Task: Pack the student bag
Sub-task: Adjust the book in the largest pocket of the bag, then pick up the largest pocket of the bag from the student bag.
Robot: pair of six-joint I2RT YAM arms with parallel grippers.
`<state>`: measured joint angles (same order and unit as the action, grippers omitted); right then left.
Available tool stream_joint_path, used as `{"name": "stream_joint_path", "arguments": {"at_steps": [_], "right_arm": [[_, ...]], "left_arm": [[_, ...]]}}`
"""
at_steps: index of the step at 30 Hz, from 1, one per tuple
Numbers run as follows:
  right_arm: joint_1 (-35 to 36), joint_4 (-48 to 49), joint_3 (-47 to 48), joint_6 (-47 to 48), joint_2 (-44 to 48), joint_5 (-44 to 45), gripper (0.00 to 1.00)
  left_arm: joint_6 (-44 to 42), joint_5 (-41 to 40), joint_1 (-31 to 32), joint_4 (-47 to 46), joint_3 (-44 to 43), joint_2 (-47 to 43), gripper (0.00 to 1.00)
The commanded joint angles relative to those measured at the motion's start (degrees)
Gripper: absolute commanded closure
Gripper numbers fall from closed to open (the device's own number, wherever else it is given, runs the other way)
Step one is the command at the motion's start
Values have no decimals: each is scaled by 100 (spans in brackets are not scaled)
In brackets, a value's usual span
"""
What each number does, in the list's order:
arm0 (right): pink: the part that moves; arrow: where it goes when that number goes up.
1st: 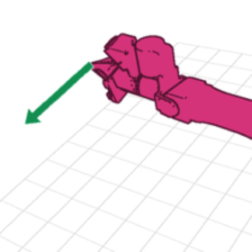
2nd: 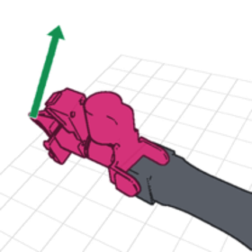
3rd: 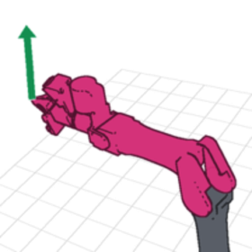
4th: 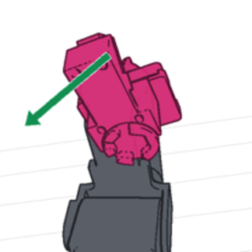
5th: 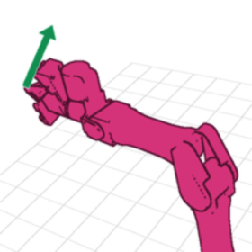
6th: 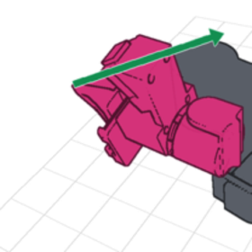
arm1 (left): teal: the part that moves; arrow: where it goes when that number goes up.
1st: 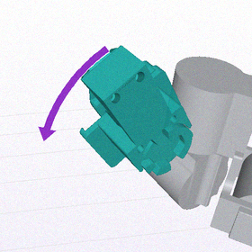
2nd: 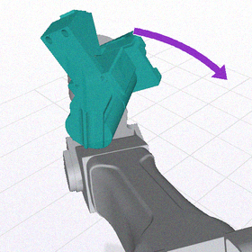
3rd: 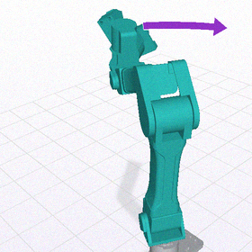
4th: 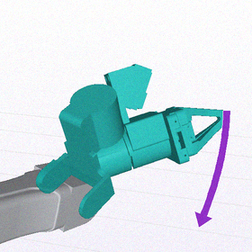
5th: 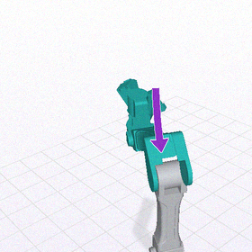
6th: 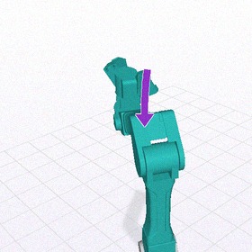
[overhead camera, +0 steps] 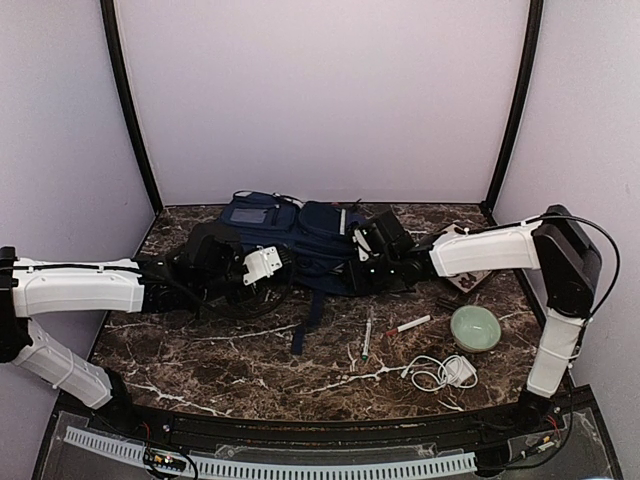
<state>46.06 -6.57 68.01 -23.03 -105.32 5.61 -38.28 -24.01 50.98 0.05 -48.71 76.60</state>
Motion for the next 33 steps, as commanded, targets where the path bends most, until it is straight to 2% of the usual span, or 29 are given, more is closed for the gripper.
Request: {"name": "stream_joint_path", "arguments": {"at_steps": [1,7,12,18,21,24,27,33], "right_arm": [[-306,605,347,-130,33,173,54],[-370,428,31,554,668,-995,41],[-370,559,-733,676,1348,-2214,40],[-343,715,-1175,322,1771,-3051,42],[-211,1091,-1222,-222,1767,-2981,47],[110,1865,-1263,-965,1608,-2856,52],[561,2465,-1257,-1757,1330,-2317,58],[707,2773,-1362,-2856,745,-1713,67]], "left_arm": [[203,36,52,-659,-178,-531,100],[483,116,48,-546,-246,-552,100],[720,480,52,-589,-163,-570,100],[1032,751,52,-532,-120,-615,100],[1271,1010,68,-469,-151,-652,100],[1527,1256,114,-452,-227,-634,100],[1649,1351,193,-486,-278,-558,100],[1722,1598,379,-530,-327,-505,100]]}}
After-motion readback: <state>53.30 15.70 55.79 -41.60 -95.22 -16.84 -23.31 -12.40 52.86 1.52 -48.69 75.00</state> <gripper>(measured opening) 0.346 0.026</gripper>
